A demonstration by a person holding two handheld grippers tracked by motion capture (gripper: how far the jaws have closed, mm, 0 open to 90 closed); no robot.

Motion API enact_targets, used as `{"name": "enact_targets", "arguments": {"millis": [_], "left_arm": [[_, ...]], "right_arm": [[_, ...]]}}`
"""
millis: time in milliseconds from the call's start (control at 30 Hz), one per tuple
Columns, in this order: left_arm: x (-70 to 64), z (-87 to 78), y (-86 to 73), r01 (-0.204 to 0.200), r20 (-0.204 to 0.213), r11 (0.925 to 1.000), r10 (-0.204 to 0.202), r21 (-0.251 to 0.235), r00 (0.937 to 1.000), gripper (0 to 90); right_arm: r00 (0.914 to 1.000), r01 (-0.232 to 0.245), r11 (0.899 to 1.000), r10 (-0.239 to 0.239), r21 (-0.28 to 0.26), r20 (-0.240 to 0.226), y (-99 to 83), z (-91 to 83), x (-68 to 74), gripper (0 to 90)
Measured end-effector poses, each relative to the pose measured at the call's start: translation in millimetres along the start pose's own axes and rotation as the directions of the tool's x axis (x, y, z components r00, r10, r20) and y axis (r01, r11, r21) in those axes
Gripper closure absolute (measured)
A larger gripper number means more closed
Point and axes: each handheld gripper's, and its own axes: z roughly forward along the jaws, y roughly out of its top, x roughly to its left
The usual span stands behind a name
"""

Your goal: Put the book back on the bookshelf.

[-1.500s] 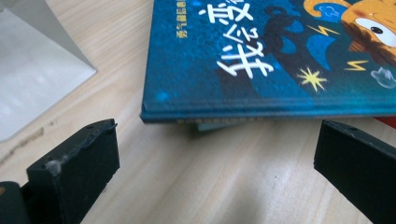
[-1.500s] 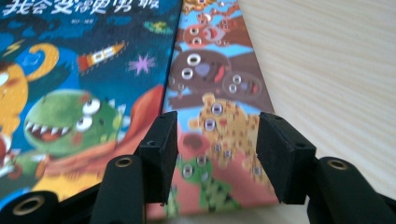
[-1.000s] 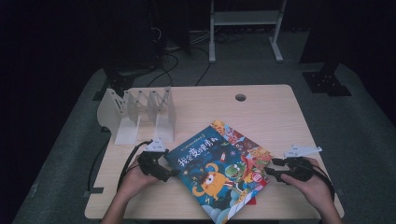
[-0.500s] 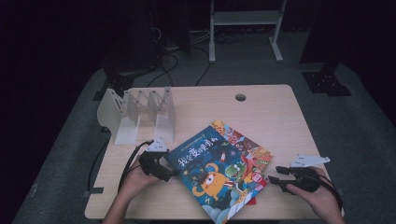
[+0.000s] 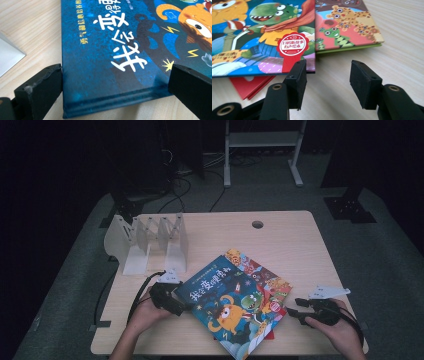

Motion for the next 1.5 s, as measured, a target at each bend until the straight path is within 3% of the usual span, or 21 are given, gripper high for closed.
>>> {"name": "enact_targets", "arguments": {"millis": [367,1000,1267,1500], "left_arm": [[-1.3,-1.5,0.0,-0.005,0.017,1.0,0.005,0.0,0.9998,0.0],[-4.5,-2.6,-0.1,-0.017,0.026,0.9998,0.016,0.01,0.9995,0.0],[-12.2,-6.9,-1.0,-0.037,0.034,0.9989,0.036,0.028,0.9988,0.0],[-14.1,-11.3,-5.5,-0.023,0.045,0.9995,0.022,0.023,0.9988,0.0]], "right_arm": [[0.999,0.006,1.0,-0.006,0.009,0.043,20.7,17.1,-16.8,47.4],[0.9925,0.022,0.999,-0.026,0.029,0.12,52.5,44.6,-30.7,49.8],[0.9921,0.013,0.999,-0.017,0.035,0.124,62.9,53.9,-38.9,50.7],[0.994,-0.005,1.0,0.004,0.014,0.11,70.7,64.9,-46.1,52.0]]}}
